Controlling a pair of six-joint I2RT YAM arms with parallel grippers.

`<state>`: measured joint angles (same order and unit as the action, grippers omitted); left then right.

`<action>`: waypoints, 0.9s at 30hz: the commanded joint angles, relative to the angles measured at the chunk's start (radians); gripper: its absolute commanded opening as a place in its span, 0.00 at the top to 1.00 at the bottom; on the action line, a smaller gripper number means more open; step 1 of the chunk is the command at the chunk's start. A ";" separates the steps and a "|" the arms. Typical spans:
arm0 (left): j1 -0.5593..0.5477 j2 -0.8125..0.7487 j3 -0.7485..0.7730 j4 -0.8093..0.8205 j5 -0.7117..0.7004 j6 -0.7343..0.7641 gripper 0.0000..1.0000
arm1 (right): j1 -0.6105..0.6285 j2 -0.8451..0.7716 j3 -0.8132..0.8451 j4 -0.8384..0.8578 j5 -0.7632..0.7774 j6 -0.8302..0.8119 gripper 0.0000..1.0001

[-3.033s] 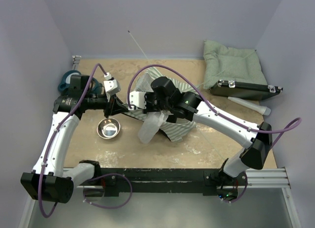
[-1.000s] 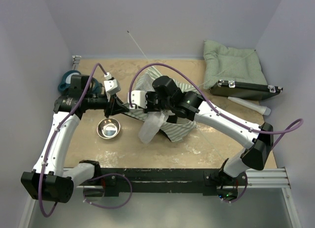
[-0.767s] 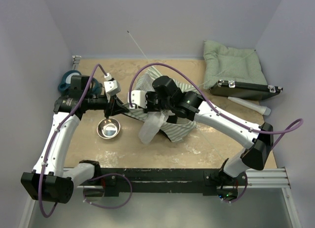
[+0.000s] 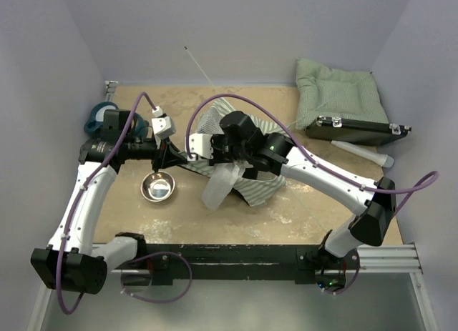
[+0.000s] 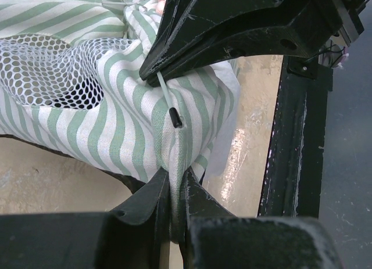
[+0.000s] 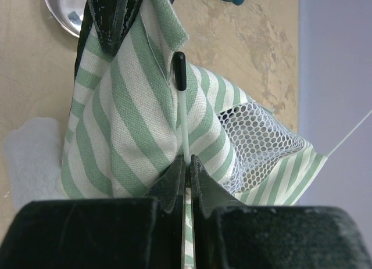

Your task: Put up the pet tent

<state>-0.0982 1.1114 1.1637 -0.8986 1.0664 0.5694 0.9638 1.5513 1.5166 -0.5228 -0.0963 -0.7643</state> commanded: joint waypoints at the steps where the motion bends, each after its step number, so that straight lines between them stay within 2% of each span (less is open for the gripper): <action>1: 0.012 -0.005 0.036 0.013 0.037 0.029 1.00 | 0.001 0.007 0.034 -0.036 0.017 0.013 1.00; 14: 0.011 0.057 0.096 -0.045 0.030 -0.006 1.00 | 0.035 0.013 0.037 -0.039 0.032 -0.027 1.00; 21: 0.011 0.059 0.105 -0.114 0.040 0.040 1.00 | 0.041 0.026 0.047 -0.022 0.078 -0.020 1.00; 27: 0.011 0.074 0.100 -0.097 0.029 -0.016 1.00 | 0.041 0.007 0.028 -0.014 0.076 -0.020 1.00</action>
<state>-0.0978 1.1770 1.2201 -1.0103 1.0653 0.5694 1.0012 1.5707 1.5238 -0.5377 -0.0418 -0.8032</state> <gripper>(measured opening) 0.109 0.022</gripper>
